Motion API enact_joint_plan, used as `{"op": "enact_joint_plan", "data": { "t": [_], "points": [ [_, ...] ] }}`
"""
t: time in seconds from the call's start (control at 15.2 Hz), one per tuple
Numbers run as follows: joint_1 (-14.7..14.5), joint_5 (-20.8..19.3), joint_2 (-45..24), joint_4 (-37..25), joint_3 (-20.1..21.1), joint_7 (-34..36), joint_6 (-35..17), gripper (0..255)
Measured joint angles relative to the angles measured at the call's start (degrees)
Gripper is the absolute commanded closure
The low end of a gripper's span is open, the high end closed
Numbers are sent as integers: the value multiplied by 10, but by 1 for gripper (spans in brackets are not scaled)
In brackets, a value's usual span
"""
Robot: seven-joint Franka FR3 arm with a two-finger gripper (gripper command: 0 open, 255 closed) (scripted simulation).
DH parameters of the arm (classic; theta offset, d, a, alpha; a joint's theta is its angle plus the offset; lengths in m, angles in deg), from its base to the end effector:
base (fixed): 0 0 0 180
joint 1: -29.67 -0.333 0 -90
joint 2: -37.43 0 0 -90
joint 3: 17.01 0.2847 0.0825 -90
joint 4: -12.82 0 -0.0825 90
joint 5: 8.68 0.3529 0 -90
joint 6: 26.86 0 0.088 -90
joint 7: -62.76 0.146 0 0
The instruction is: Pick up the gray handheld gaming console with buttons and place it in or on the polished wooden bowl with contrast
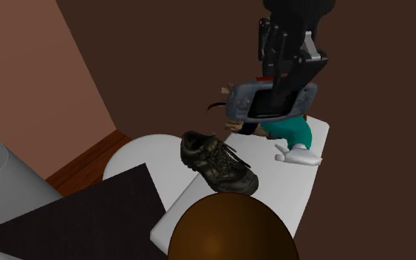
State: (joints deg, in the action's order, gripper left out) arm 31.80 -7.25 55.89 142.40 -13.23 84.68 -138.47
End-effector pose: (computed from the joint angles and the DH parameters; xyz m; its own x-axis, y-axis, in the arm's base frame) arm 0.4361 0.0158 0.4334 0.9337 -0.3581 0.0065 -0.3580 -0.9337 -0.0052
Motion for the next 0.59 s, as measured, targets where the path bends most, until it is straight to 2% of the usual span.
{"op": "enact_joint_plan", "data": {
  "t": [0.59],
  "points": [
    [38,-29,165,129,-67,-88,36,255]
  ]
}}
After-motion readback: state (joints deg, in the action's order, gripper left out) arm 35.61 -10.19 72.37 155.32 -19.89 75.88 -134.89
